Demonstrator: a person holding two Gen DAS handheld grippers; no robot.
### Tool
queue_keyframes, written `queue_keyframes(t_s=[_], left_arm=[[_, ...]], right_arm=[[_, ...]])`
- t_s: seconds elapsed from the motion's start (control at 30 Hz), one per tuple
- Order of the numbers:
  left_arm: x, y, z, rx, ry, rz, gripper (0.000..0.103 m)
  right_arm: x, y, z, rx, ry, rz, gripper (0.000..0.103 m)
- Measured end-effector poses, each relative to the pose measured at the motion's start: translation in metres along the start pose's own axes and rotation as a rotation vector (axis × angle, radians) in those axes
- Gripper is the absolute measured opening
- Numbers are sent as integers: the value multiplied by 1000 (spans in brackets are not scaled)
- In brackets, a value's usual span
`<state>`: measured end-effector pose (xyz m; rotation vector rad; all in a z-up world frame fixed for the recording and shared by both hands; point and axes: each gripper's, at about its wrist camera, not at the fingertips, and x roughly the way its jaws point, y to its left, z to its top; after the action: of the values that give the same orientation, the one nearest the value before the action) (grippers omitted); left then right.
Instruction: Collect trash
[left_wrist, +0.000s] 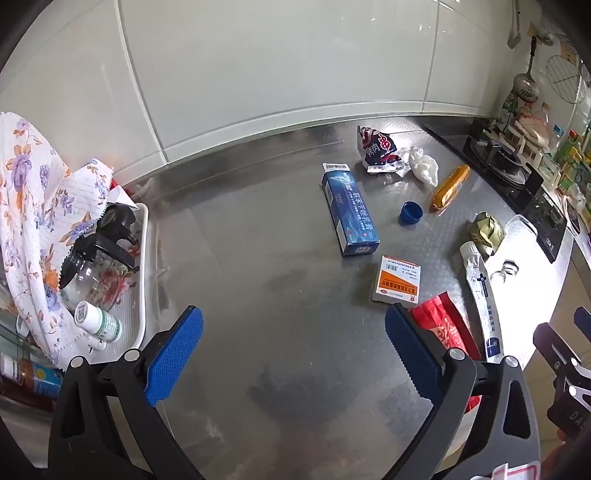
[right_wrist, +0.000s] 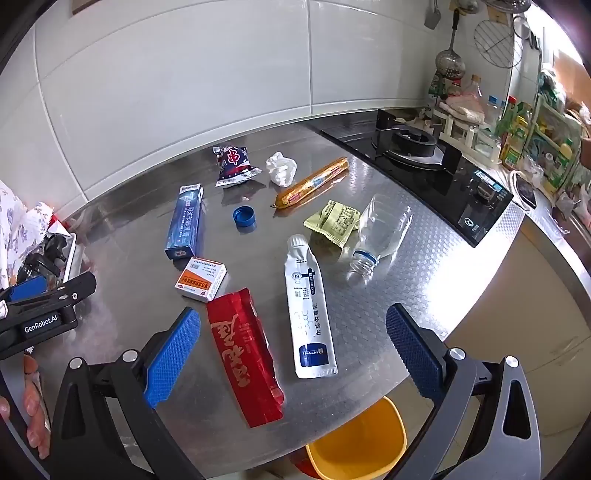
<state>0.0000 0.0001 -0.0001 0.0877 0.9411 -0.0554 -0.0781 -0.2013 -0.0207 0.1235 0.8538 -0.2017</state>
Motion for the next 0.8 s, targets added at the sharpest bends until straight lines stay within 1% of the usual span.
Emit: queue_keyframes(t_s=[0.27,0.33,0.43,0.47,0.5,0.8], left_arm=[[1,0,-3,15,2,1,98],[4,0,-3,11,17,1,98],[4,0,-4,15,19,2,98],[4,0,-4,16,20,0,98],[4,1,-3,16,22,0,98],[4,3,-4,17,30,7,98]], right_arm=[[2,1,-1,10,2,12,100],[2,3,-1,13,3,15,100],[1,5,-2,13,0,18,100],[1,6,-1,12,0,18,100],[0,-1,1,10,2,19,100],[0,6,-3,-6,2,19,100]])
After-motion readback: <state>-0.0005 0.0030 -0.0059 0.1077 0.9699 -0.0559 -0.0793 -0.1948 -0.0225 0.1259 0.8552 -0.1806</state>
